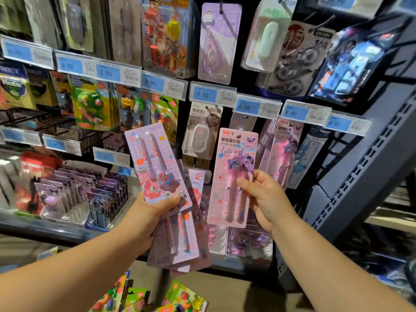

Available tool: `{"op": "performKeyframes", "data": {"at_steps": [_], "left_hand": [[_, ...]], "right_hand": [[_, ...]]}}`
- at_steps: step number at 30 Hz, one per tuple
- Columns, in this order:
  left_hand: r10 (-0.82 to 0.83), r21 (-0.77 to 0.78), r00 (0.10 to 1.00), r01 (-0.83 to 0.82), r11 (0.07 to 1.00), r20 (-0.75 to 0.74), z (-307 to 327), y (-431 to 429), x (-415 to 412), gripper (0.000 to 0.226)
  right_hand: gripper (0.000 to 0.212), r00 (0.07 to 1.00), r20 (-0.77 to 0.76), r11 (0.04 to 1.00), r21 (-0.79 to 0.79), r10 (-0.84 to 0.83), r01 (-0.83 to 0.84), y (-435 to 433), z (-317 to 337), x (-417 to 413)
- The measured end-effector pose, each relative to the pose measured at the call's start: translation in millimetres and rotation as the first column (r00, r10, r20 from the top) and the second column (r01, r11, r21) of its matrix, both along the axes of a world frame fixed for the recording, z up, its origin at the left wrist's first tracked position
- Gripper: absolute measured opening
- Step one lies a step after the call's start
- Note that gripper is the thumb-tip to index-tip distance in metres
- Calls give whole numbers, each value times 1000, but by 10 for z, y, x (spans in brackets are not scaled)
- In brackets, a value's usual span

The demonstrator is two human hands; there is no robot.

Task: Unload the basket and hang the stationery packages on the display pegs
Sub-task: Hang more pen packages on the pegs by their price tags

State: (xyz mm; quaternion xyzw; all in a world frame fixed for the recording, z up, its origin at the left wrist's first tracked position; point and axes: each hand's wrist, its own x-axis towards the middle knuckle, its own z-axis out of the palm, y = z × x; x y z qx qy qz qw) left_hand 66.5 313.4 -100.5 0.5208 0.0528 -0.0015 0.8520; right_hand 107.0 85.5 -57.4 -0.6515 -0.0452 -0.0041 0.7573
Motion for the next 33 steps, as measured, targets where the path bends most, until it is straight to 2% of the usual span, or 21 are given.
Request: {"op": "performKeyframes", "data": {"at_steps": [3,6,9,10,12,18,22,27,29,31,33], "left_hand": [[-13,-14,1000,13,1000,2,-36,-31,2,23],[-33,-17,999,33,999,4,-48,-84,-2,51],[-56,-14,998,56,998,-16,-60,-130,3,44],[-66,-11,998,66,998,-21,-66,-139,8,52],[-78,8,997,78,997,-26,-83,-146,19,60],[-108,11,994,108,994,-33,-88,-164,20,66],[-134,4,990,134,991,-42,-62,-210,6,71],[-149,16,989,149,989,-18,39,-257,-37,109],[-142,18,990,142,990,-10,52,-284,-35,98],[-110,-4,994,110,994,-11,53,-303,-29,66],[-115,-15,993,115,993,-24,66,-311,-44,51]], "right_hand": [[11,990,-13,987,68,-143,143,-185,-3,85],[9,951,-13,945,111,-308,308,-423,9,195],[4,896,15,892,102,-444,440,-634,29,278],[5,882,32,881,79,-469,466,-683,40,294],[9,867,69,869,68,-494,490,-751,77,318],[15,840,103,844,-4,-533,536,-816,125,445],[39,832,85,836,4,-548,549,-772,128,505],[46,800,90,802,-25,-593,597,-739,91,606],[49,761,101,760,-60,-640,647,-742,99,639],[50,703,124,691,-130,-700,711,-754,123,655],[51,645,132,623,-175,-753,763,-739,130,630]]}}
